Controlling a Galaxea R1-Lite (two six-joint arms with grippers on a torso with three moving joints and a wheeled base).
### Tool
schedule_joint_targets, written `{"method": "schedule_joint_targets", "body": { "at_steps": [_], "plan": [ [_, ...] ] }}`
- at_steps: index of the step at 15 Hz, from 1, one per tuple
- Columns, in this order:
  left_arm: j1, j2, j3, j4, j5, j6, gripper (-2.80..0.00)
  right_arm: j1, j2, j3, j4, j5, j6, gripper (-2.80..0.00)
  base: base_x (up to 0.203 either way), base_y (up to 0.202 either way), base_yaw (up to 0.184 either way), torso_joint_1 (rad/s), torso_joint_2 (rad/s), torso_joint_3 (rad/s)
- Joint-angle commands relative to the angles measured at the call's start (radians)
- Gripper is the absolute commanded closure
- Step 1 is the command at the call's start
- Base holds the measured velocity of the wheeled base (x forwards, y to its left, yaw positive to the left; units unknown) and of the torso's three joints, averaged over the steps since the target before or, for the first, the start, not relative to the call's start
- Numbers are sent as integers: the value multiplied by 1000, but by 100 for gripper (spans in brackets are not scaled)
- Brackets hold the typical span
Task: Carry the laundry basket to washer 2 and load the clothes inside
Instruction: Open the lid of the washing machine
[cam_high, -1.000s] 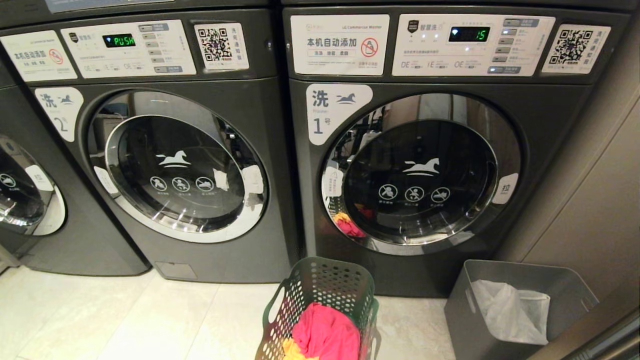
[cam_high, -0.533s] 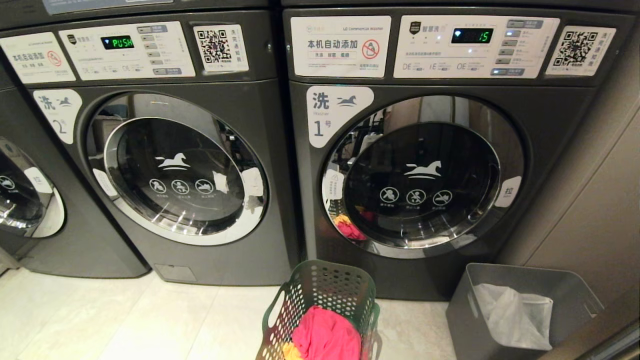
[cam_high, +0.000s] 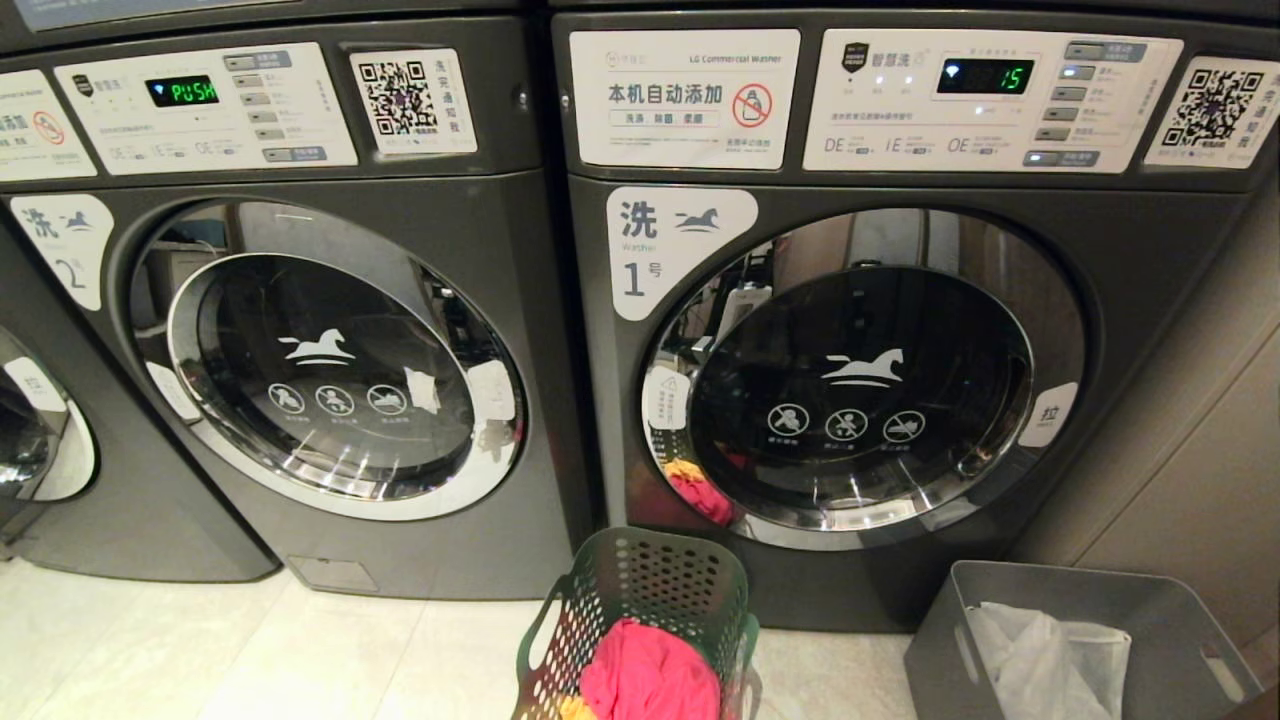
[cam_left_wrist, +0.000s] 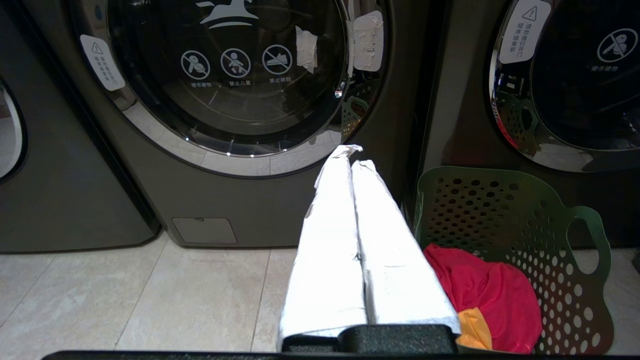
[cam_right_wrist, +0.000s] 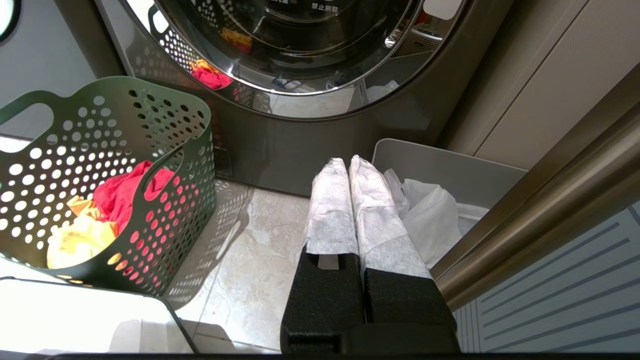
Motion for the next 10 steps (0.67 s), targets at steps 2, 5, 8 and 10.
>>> {"method": "schedule_joint_targets", "body": {
  "at_steps": [2,5,8,10],
  "plan": [
    [1,0,38,-1,0,0,0,0,0,0,1,1,-2,0,0,0,0,0,0,0],
    [0,0,38,-1,0,-6,0,0,0,0,1,1,0,0,0,0,0,0,0,0],
    [2,0,34,8,-4,-4,0,0,0,0,1,2,1,0,0,0,0,0,0,0],
    [1,0,-9,2,-10,-3,0,0,0,-1,1,1,1,0,0,0,0,0,0,0]
  ]
}}
